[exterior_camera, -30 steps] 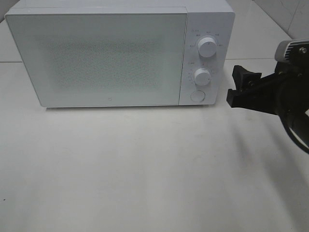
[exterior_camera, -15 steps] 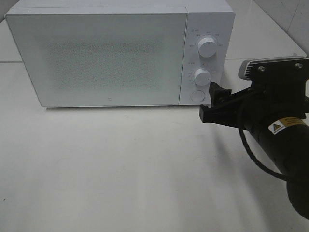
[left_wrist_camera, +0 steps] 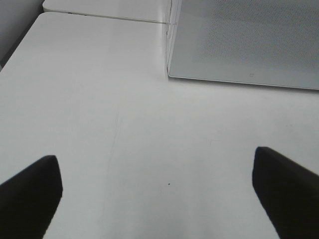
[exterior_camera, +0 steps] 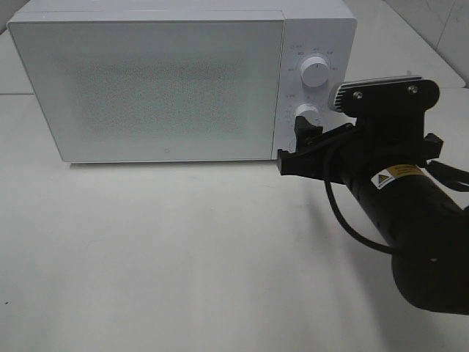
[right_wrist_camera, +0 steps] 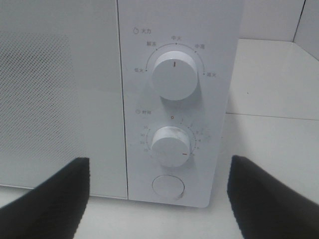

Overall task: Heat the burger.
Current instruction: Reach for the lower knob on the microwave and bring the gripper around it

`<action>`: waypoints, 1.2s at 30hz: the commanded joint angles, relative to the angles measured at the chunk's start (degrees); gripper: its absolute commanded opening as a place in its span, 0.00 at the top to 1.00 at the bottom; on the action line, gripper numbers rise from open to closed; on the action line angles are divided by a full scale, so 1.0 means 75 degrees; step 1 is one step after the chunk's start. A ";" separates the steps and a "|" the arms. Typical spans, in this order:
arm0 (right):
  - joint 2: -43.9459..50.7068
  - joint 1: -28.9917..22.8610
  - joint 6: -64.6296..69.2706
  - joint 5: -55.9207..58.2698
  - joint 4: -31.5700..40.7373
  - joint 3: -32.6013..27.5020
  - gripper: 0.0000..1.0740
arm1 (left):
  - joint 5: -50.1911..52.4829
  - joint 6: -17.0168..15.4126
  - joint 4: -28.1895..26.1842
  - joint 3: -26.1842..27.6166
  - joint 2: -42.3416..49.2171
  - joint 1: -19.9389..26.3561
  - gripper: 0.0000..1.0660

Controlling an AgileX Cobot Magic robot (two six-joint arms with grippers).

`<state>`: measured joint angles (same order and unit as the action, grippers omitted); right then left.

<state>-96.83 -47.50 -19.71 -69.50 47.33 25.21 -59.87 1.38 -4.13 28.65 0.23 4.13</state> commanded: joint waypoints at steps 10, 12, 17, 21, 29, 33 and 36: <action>-0.1238 0.0795 -0.0076 -0.0497 -0.0313 0.1047 0.30 | 0.0069 -0.0046 -0.0046 -0.0023 0.0199 0.0000 0.10; -0.1413 0.0909 -0.0076 -0.0489 -0.0420 0.1192 0.30 | 0.0069 -0.0046 -0.0046 -0.0023 0.0199 0.0000 0.10; -0.1681 0.1039 -0.0069 -0.0458 -0.0527 0.1444 0.30 | 0.0069 -0.0046 -0.0046 -0.0023 0.0199 0.0000 0.10; -0.1879 0.1261 0.0092 -0.0443 -0.0749 0.1688 0.30 | 0.0069 -0.0046 -0.0046 -0.0023 0.0199 0.0000 0.10; -0.2292 0.1436 0.0504 -0.0420 -0.0848 0.2116 0.30 | 0.0069 -0.0046 -0.0046 -0.0023 0.0199 0.0000 0.10; -0.2490 0.1436 0.0504 -0.0405 -0.0848 0.2292 0.30 | 0.0069 -0.0046 -0.0046 -0.0023 0.0199 0.0000 0.10; -0.2659 0.1436 0.0504 -0.0367 -0.0840 0.2460 0.30 | 0.0069 -0.0046 -0.0046 -0.0023 0.0199 0.0000 0.10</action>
<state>-116.77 -36.90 -16.44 -69.50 41.71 43.09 -59.87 1.38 -4.13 28.65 0.23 4.13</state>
